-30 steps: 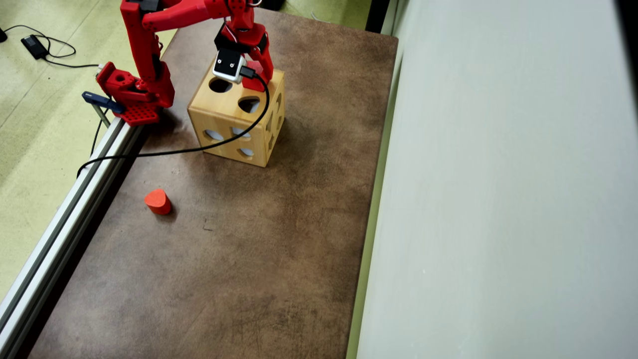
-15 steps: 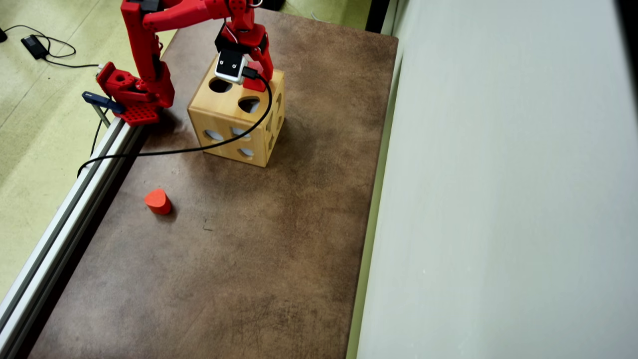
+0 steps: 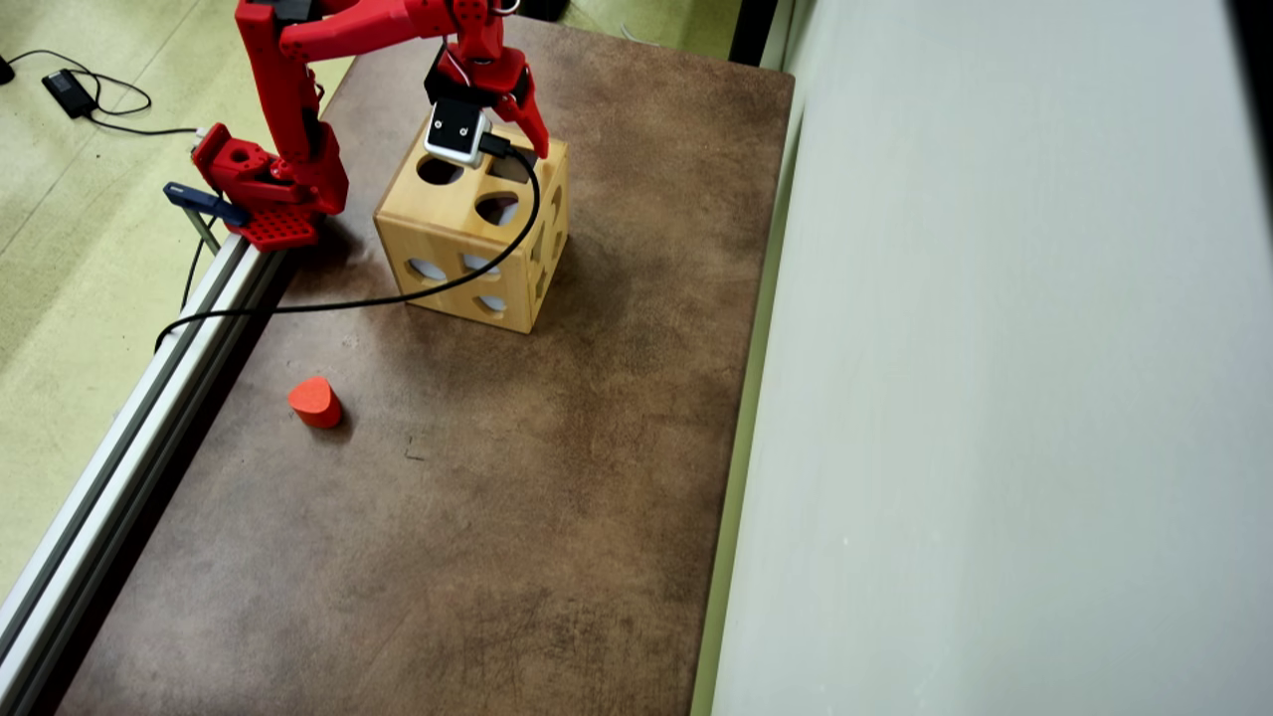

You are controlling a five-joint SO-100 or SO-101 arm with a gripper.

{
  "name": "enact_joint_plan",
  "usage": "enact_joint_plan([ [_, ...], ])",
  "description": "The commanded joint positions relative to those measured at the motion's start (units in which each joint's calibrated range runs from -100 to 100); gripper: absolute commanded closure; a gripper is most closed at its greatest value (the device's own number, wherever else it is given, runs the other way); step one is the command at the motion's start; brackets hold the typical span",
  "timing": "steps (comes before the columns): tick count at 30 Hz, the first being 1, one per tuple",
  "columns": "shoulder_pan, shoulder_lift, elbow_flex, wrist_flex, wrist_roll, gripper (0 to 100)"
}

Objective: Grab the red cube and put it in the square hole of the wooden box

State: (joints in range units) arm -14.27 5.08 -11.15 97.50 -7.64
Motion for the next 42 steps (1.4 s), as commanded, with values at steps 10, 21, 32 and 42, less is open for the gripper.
enact_joint_plan([
  [10, -0.37, -29.67, 0.33, 0.41, 0.29, 69],
  [21, -0.37, -62.88, 14.46, 0.25, 0.34, 70],
  [32, 0.15, -87.42, 28.95, -0.07, 0.39, 70],
  [42, 2.38, -98.63, 31.46, 0.41, 5.27, 70],
])
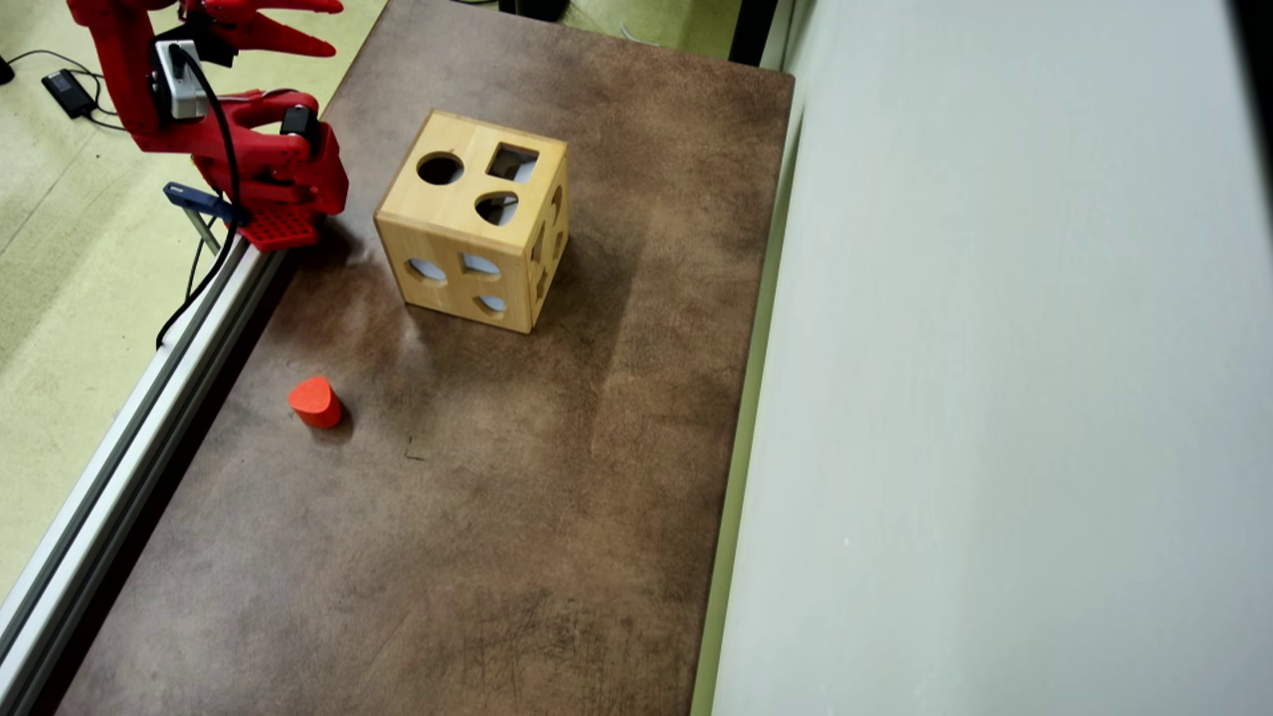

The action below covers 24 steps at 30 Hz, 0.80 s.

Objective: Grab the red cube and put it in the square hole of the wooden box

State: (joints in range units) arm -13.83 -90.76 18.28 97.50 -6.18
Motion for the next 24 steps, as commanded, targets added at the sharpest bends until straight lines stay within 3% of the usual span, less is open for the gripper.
enact_joint_plan([
  [1, 3.58, -3.63, 2.47, 0.41, 4.98, 70],
  [9, 17.47, -3.97, 2.47, 0.25, 6.84, 70],
  [20, 18.66, -4.14, 2.47, 0.25, 6.79, 70],
  [24, 18.66, -4.14, 2.47, 0.25, 6.74, 79],
])
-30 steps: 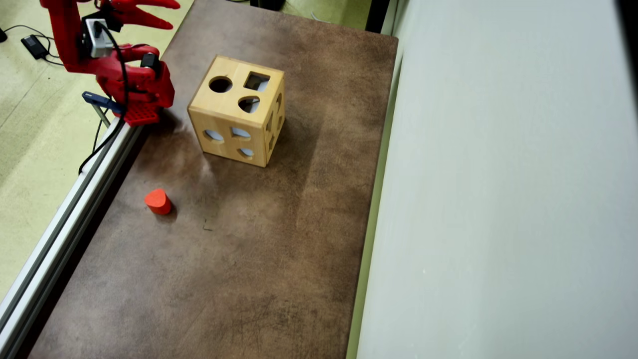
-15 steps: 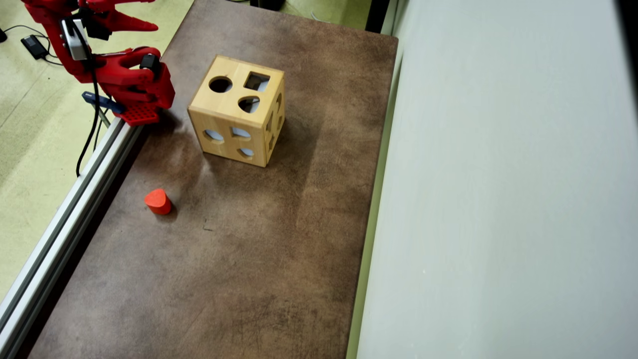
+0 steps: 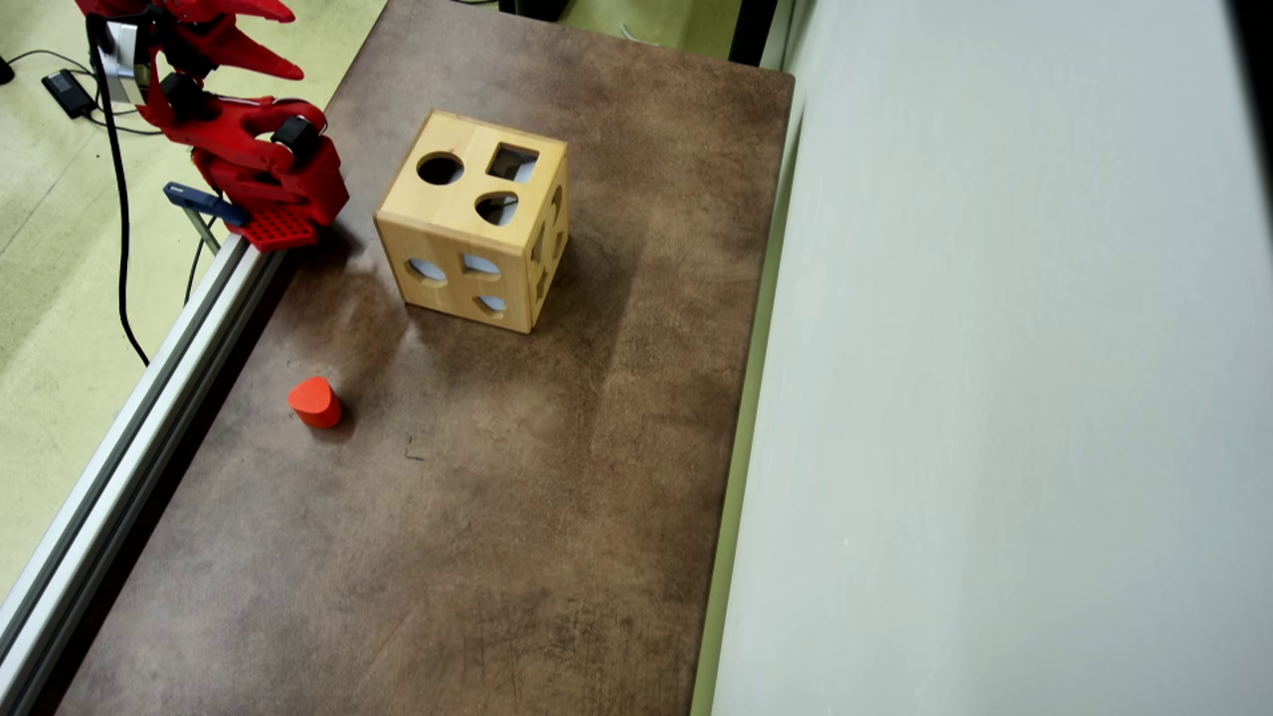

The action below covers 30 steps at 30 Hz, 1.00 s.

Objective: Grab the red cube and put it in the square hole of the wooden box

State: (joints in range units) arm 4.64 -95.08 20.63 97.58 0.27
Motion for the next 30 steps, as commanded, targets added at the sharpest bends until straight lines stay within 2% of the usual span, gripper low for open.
enact_joint_plan([
  [1, 0.19, 0.18, 0.12, 0.17, 0.29, 82],
  [5, 0.19, 0.1, 0.12, 0.17, 0.29, 92],
  [8, 0.19, 0.1, 0.12, 0.17, 0.29, 94],
  [30, -0.55, 0.01, 0.12, -0.07, 0.59, 95],
])
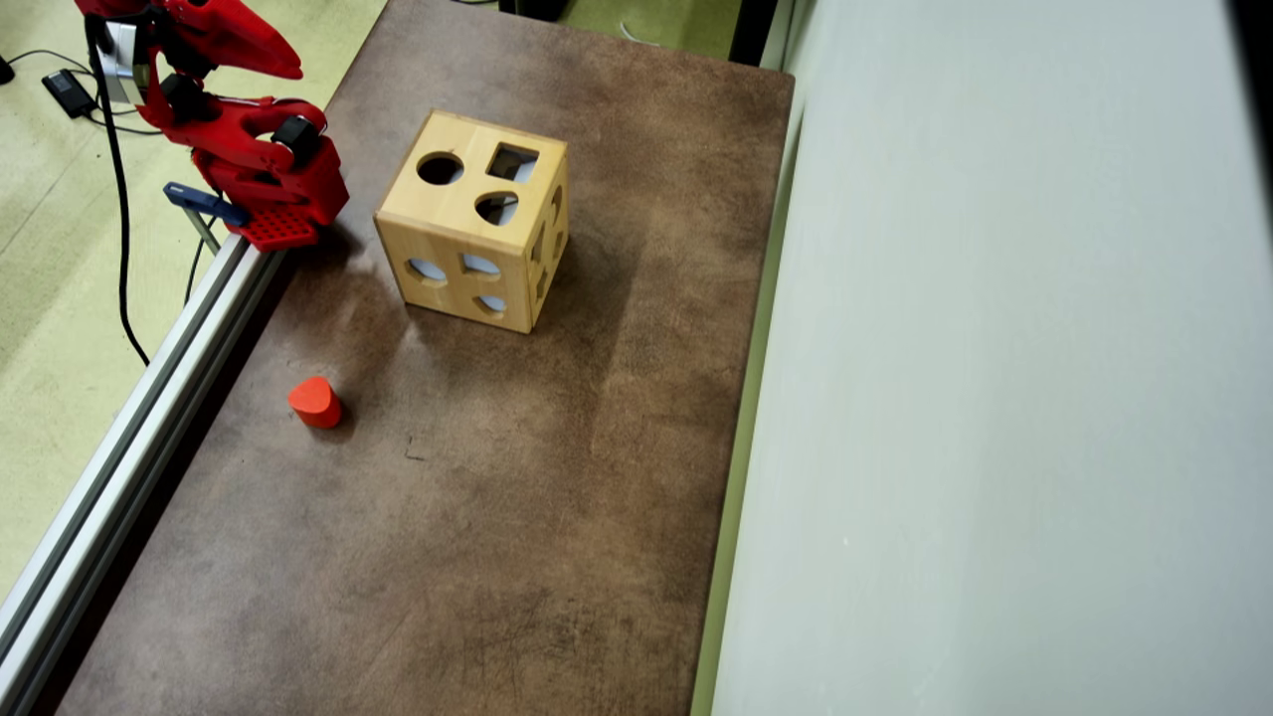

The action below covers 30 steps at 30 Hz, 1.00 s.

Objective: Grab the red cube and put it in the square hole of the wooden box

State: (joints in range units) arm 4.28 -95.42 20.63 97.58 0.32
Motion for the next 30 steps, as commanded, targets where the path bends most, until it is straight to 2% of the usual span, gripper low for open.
enact_joint_plan([
  [1, -0.19, 0.35, 0.12, -0.07, 0.54, 95],
  [7, 0.11, 0.43, 0.12, 0.09, 2.74, 95],
  [30, 0.4, 0.18, 0.3, 0.09, 3.13, 95],
])
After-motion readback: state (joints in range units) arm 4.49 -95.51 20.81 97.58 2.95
